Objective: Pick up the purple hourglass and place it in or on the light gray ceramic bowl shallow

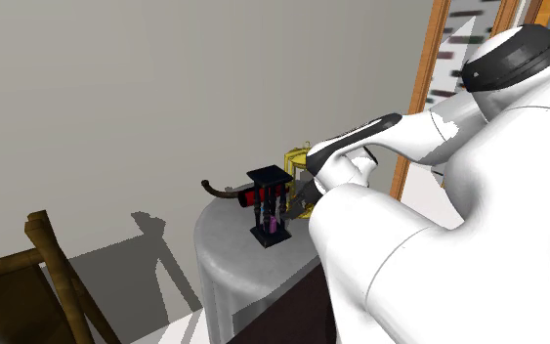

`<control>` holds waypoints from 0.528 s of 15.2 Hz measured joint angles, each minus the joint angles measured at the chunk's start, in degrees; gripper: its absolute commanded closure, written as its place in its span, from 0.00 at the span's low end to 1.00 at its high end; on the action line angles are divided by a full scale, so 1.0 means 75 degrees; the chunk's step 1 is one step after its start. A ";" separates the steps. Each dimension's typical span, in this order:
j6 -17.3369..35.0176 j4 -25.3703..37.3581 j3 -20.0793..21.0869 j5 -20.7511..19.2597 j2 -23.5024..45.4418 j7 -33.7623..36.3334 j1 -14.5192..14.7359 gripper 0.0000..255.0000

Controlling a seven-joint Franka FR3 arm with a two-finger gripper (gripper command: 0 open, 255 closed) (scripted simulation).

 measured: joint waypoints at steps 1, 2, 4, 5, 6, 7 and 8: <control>0.0050 0.0046 -0.0049 -0.0006 -0.0052 0.0005 0.0094 0.00; 0.0075 0.0077 -0.0080 -0.0009 -0.0083 0.0007 0.0149 0.00; 0.0101 0.0086 -0.0101 -0.0013 -0.0104 0.0005 0.0179 0.00; 0.0104 0.0089 -0.0104 -0.0013 -0.0106 0.0007 0.0185 0.00; 0.0107 0.0090 -0.0105 -0.0013 -0.0107 0.0008 0.0189 0.00; 0.0108 0.0090 -0.0106 -0.0013 -0.0108 0.0008 0.0190 0.00; 0.0108 0.0090 -0.0106 -0.0013 -0.0108 0.0008 0.0190 1.00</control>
